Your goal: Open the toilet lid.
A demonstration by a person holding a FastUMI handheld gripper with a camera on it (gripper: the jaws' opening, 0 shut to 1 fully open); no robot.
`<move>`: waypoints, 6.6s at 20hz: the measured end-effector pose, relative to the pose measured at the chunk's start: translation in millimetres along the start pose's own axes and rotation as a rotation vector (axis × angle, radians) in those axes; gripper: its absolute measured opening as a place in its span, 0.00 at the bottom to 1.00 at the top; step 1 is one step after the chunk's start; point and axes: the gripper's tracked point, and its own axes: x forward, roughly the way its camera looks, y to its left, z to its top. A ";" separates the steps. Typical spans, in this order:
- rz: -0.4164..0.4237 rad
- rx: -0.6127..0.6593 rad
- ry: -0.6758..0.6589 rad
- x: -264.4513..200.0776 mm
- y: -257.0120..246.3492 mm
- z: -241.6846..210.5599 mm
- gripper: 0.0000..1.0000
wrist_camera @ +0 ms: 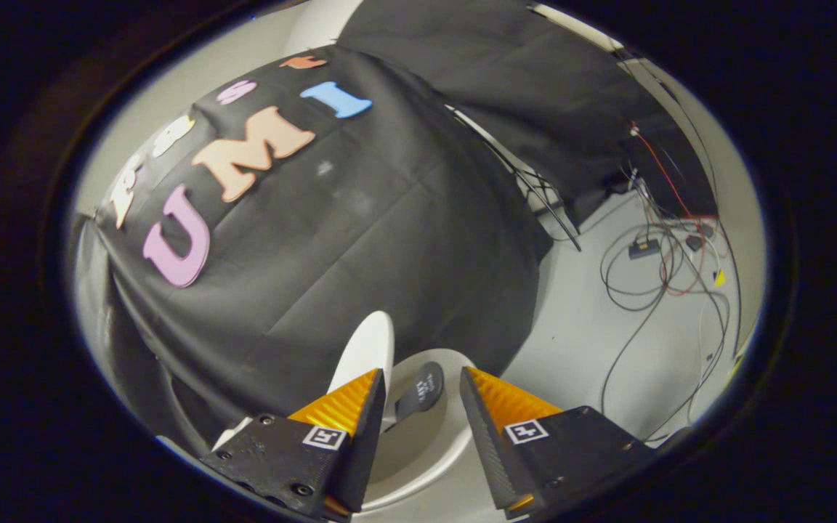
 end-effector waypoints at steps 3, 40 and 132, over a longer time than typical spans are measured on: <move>0.017 0.037 0.046 23.1 -1.5 -12.4 0.54; 0.380 -0.444 -0.020 -72.9 335.3 -47.7 0.04; 0.048 -0.884 -0.280 -132.3 185.5 127.8 0.98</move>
